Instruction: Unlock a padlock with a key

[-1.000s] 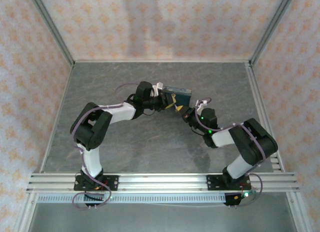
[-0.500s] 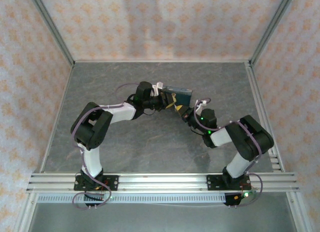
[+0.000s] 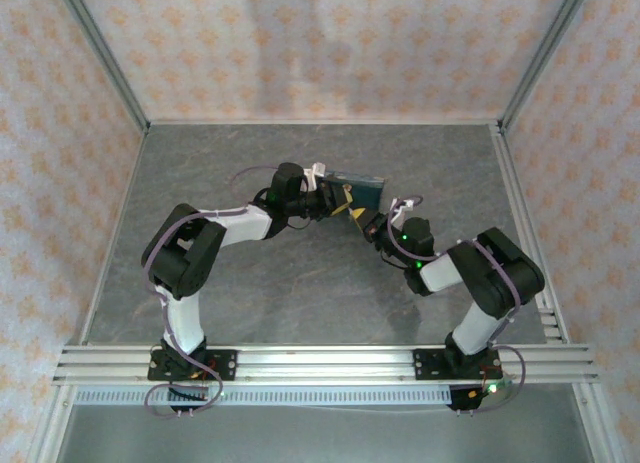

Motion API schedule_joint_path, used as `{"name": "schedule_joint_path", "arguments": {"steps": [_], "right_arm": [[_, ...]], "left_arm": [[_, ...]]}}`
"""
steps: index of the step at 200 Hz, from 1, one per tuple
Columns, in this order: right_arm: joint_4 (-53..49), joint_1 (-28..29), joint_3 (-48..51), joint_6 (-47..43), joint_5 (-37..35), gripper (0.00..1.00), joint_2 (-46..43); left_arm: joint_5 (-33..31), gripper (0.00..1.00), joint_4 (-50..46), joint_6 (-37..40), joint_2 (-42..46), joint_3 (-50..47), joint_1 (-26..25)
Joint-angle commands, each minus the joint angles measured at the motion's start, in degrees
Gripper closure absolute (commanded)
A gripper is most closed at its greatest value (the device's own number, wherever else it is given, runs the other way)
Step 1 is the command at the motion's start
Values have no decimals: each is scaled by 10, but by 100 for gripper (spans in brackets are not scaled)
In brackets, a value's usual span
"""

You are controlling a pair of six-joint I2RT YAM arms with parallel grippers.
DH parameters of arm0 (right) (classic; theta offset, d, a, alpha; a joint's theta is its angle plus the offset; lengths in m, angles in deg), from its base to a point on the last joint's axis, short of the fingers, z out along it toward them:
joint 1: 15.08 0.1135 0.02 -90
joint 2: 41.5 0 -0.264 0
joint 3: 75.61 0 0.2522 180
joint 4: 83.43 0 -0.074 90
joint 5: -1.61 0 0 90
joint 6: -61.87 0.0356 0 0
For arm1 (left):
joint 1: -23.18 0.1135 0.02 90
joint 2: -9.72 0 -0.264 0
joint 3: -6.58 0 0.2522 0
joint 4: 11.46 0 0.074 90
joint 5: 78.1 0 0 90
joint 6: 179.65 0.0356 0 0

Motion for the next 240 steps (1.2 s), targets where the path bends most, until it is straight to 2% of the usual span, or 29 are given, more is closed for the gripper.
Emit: {"name": "schedule_joint_path", "arguments": {"steps": [1,240], "right_arm": [[61,3,2,5,-8,100,4],[75,3,18,4,-38,100,-9]], "left_arm": [[7,83,37,1,-3,-8,-4],[4,82,65,-26,-4,-6,-7]]}}
